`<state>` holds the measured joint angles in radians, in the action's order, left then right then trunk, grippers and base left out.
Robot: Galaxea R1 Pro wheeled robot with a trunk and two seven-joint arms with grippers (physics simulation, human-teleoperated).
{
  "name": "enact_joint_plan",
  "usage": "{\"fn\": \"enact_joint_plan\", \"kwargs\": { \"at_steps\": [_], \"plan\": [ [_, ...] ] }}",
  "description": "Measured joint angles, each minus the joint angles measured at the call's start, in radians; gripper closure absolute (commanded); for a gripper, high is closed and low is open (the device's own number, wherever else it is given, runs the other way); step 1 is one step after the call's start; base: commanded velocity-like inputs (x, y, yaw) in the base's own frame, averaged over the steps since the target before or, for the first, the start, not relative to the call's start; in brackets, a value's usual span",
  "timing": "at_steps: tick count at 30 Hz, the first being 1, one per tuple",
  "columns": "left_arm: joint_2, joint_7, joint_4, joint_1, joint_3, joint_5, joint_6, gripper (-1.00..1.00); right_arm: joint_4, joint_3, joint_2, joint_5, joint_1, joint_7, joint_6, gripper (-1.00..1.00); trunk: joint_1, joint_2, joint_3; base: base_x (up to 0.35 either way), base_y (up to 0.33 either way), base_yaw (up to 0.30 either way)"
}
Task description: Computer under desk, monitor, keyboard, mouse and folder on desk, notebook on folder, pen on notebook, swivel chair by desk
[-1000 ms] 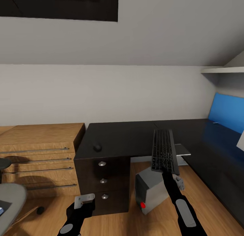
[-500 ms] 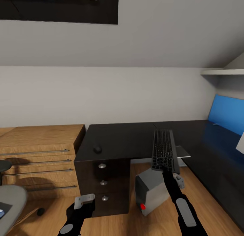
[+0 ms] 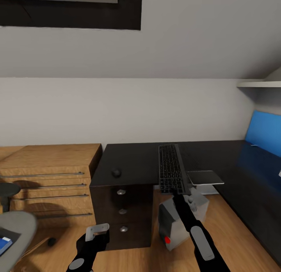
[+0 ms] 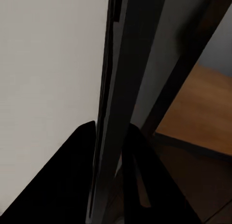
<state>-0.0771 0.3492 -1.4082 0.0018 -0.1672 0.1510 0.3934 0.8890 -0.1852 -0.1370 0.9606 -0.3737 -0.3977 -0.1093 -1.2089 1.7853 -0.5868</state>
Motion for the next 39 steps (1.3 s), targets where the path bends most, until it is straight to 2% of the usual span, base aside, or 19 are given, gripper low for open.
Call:
{"fn": "enact_joint_plan", "kwargs": {
  "at_steps": [7,18,22,24,26,31,39],
  "plan": [
    [0.0,0.0,0.0,0.0,0.0,0.001,0.0,-1.0,-0.032,0.047,-0.001,0.0,0.0,0.0,0.001,1.0,0.0,0.0,0.0,0.0,0.0,0.207],
    [-0.001,0.0,-0.001,0.0,0.0,0.001,0.0,-1.0,-0.058,0.053,-0.001,0.007,0.0,-0.002,0.001,1.0,0.0,0.0,0.0,0.0,0.0,0.215],
    [-0.001,0.0,-0.001,0.0,0.0,0.001,0.0,-1.0,-0.062,0.053,0.0,0.07,0.0,-0.002,0.001,1.0,0.0,0.0,0.0,0.0,0.0,0.099],
    [-0.001,0.0,-0.001,0.0,0.0,0.001,0.0,-1.0,-0.069,0.052,0.001,0.128,0.0,-0.002,0.0,1.0,0.0,0.0,0.0,0.0,0.0,0.03],
    [0.0,0.0,-0.001,0.0,0.0,0.001,0.0,-1.0,-0.075,0.052,0.001,0.168,0.0,-0.002,-0.001,1.0,0.0,0.0,0.0,0.0,0.0,0.012],
    [0.0,0.0,-0.002,0.0,0.0,0.002,0.0,-1.0,-0.079,0.053,0.001,0.192,0.0,-0.003,-0.018,1.0,0.0,0.0,0.0,0.0,0.0,0.004],
    [0.0,0.0,-0.003,0.0,0.0,0.003,0.0,-1.0,-0.096,0.052,0.002,0.199,0.0,-0.002,-0.034,1.0,0.0,0.0,0.0,0.0,0.0,0.0]
  ]
}}
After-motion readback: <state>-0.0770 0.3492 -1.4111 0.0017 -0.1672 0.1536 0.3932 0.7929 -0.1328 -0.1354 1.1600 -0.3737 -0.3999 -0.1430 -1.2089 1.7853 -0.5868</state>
